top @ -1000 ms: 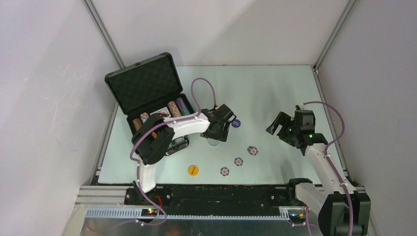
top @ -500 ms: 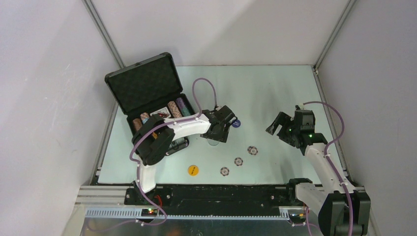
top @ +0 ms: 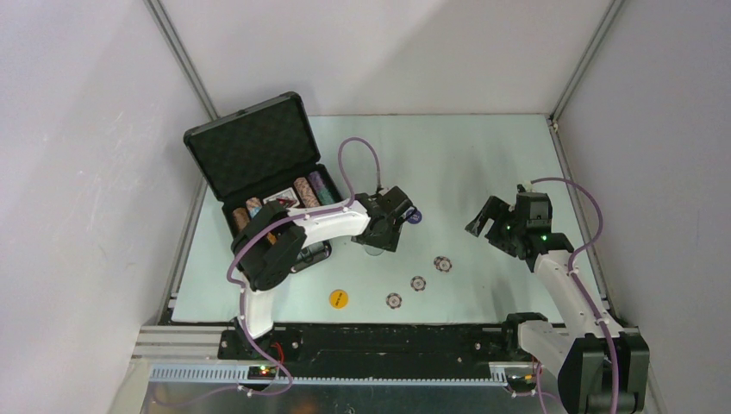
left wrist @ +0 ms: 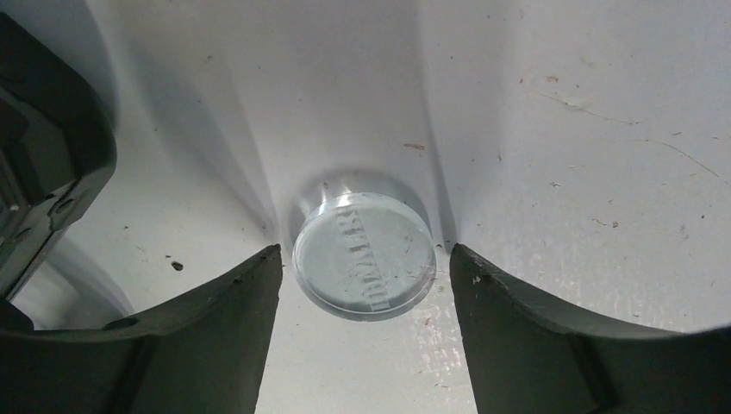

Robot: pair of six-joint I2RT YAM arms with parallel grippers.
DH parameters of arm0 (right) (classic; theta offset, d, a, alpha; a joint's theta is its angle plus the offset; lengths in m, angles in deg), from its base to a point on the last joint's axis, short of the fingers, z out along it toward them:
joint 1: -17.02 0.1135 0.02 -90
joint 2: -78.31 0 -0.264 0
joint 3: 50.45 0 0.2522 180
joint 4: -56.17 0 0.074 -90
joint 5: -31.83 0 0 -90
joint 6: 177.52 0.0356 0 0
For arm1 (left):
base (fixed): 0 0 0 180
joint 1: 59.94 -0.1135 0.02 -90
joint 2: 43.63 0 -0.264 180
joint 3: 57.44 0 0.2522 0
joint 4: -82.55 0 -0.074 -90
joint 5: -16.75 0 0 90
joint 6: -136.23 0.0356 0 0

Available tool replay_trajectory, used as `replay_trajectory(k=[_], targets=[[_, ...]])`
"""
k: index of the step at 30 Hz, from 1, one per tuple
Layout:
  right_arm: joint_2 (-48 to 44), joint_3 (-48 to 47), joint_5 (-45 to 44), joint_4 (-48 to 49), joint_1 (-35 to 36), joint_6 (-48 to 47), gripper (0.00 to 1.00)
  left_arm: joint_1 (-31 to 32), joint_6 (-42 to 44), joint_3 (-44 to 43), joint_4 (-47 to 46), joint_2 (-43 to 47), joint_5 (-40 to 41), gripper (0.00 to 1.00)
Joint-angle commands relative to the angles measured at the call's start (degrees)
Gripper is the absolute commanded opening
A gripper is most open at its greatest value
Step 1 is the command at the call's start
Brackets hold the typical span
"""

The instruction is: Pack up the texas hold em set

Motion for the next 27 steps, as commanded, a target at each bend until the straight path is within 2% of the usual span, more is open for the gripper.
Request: replay_trajectory(k=[1, 6, 13, 21, 27], targets=[[-0.06, 0.22, 0.54, 1.22, -0.28, -0.67, 0.89, 0.60, 1.09, -0.34, 3.28, 1.31, 0.59, 0.77], [-0.02, 0.22, 0.44, 1.17, -0.26, -0.70, 0.89, 0.54, 1.11, -0.48, 3.26, 1.06, 0.42, 0.75], [0.02, 0.22, 0.44, 1.22, -0.23, -0.70, 0.89, 0.58, 1.28, -0.53, 3.30, 1.42, 0.26, 0.51], [0.02, 0.23, 0.41, 1.22, -0.26, -0.71, 0.89, 0.54, 2.07, -2.56, 5.11, 4.60, 1.58, 0.35], [-0.08, 0.22, 0.77, 1.23, -0.28, -0.69, 0.89, 0.33, 4.04, -6.01, 8.11, 11.73, 5.06, 0.09]])
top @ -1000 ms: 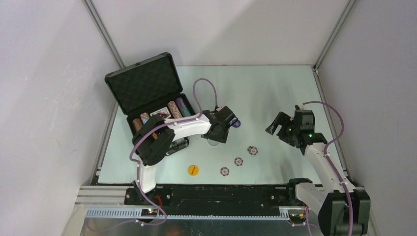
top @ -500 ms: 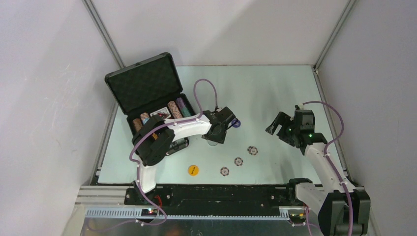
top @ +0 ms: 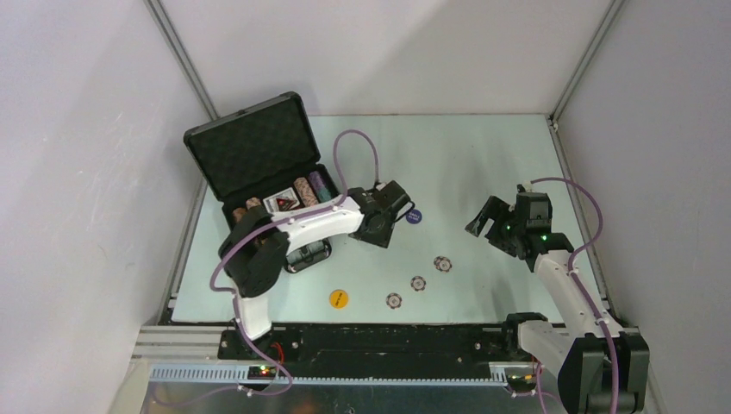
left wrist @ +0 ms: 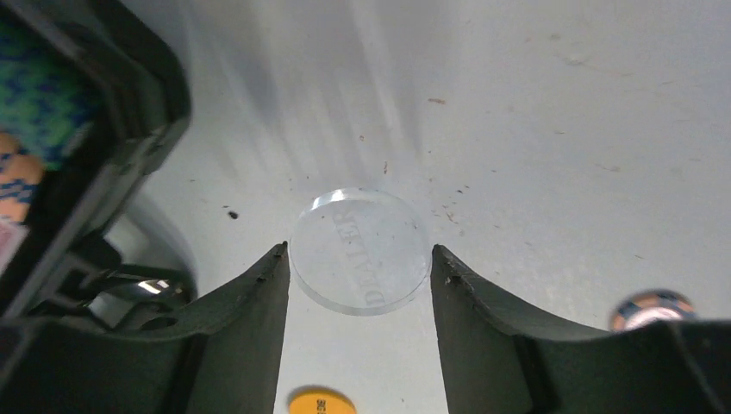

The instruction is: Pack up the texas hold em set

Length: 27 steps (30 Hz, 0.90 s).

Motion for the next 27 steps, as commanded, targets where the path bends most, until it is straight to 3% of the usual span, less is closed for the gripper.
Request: replay_trajectory(k=[1, 5, 11, 14, 22, 27], targets=[[-0.24, 0.22, 0.85, 1.15, -0.28, -0.70, 0.89, -0.41, 2.54, -5.26, 2.64, 10.23, 5.00, 0.03], [-0.42, 0.22, 1.21, 1.13, -0.28, -0.66, 0.89, -4.61, 3.64, -5.20, 3.91, 16.48, 5.74, 0.00], [-0.41, 0.22, 1.92, 1.29, -0.20, -0.65, 0.89, -19.50, 5.15, -2.49, 3.91, 23.31, 5.03, 0.00], [-0.32, 0.22, 2.20, 1.46, -0.18, -0.65, 0.89, -25.94, 6.50, -2.31, 3.97, 23.29, 5.76, 0.00], [-0.12, 0.22, 2.65, 1.35, -0.14, -0.74, 0.88, -35.26, 7.39, -4.50, 3.22, 16.31, 5.16, 0.00], [0.16, 0.22, 3.03, 1.52, -0.06, -0.74, 0.88, -36.92, 6.63, -2.92, 1.99, 15.12, 3.09, 0.00]])
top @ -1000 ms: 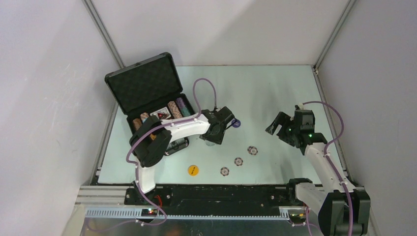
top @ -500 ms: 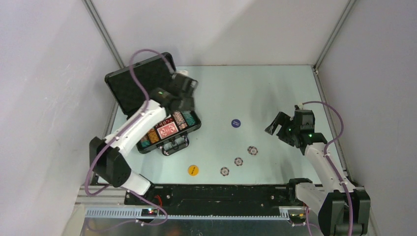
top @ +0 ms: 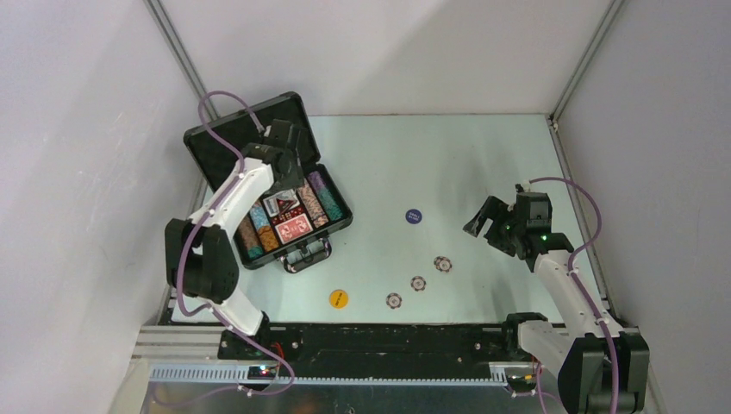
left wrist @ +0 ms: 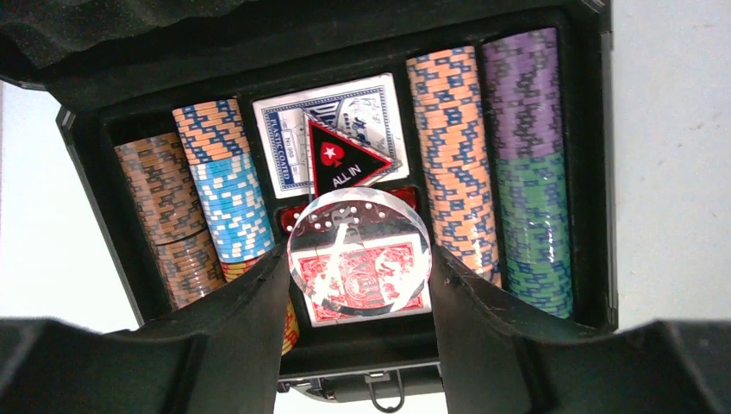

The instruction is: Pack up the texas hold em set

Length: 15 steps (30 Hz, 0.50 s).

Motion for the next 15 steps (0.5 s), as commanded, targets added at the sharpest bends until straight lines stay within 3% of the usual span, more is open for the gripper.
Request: replay_trajectory(k=[1, 15], targets=[[0.38, 0.22, 0.99, 1.43, -0.04, -0.78, 0.88, -1.02, 0.49, 0.84, -2.35, 0.77, -1.35, 0.00], [1.09, 0.22, 1.79, 1.94, 0.03, -0.89, 0.88, -0.76, -3.05, 13.79, -6.77, 2.68, -4.07, 0.00]])
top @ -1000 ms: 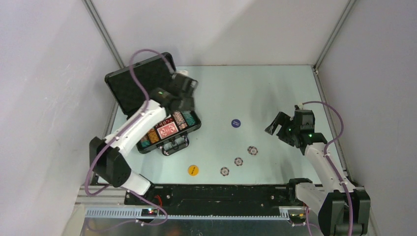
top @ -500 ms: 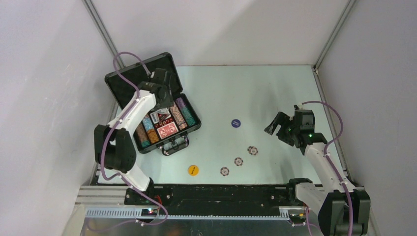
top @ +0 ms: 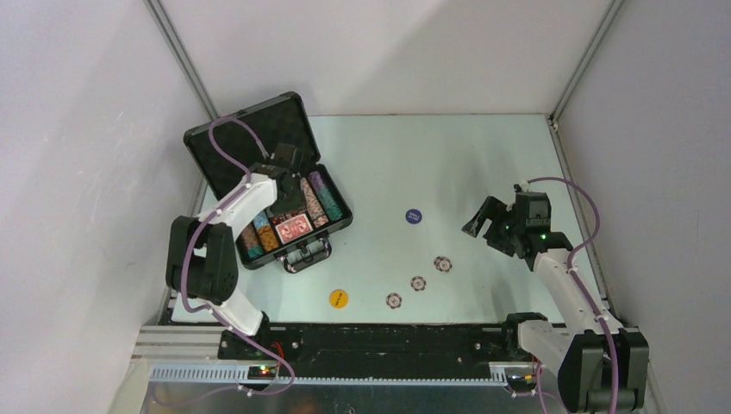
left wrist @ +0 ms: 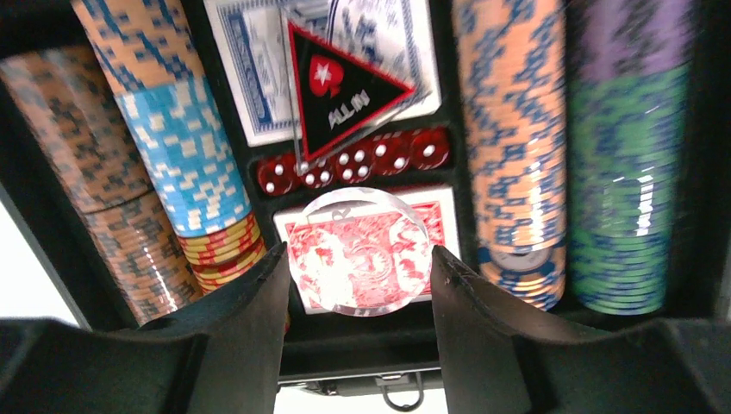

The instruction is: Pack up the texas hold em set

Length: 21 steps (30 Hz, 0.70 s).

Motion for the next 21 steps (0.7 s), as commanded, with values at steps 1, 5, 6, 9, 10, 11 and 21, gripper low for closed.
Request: replay_trajectory(k=[1, 5, 6, 9, 10, 11, 21], targets=[[0.42, 0.24, 0.82, 1.78, 0.00, -0.76, 0.88, 0.31, -1.99, 4.07, -2.65, 2.74, -0.57, 0.00], [0.38, 0.20, 1.25, 1.87, 0.07, -0.79, 0.87, 0.35, -2.49, 4.68, -4.04, 1.25, -1.17, 0.00], [0.30, 0.20, 1.31, 1.84, 0.07, -0.82, 0.87, 0.37, -2.53, 4.49, -4.20, 0.99, -1.27, 0.00], [0.19, 0.20, 1.31, 1.65, 0.13, -0.88, 0.87, 0.35, -2.60, 4.09, -4.82, -0.06, -1.92, 0.00], [0.19, 0.20, 1.29, 1.64, 0.10, -0.91, 0.87, 0.38, -2.53, 3.99, -4.98, -0.26, -2.25, 0.00], [0.18, 0.20, 1.21, 1.64, 0.05, -0.91, 0.87, 0.43, -2.50, 3.93, -5.07, -0.25, -2.38, 0.00], [0.00, 0.20, 1.26, 1.55, 0.14, -0.85, 0.87, 0.39, -2.04, 2.88, -5.54, -2.65, -3.25, 0.16]])
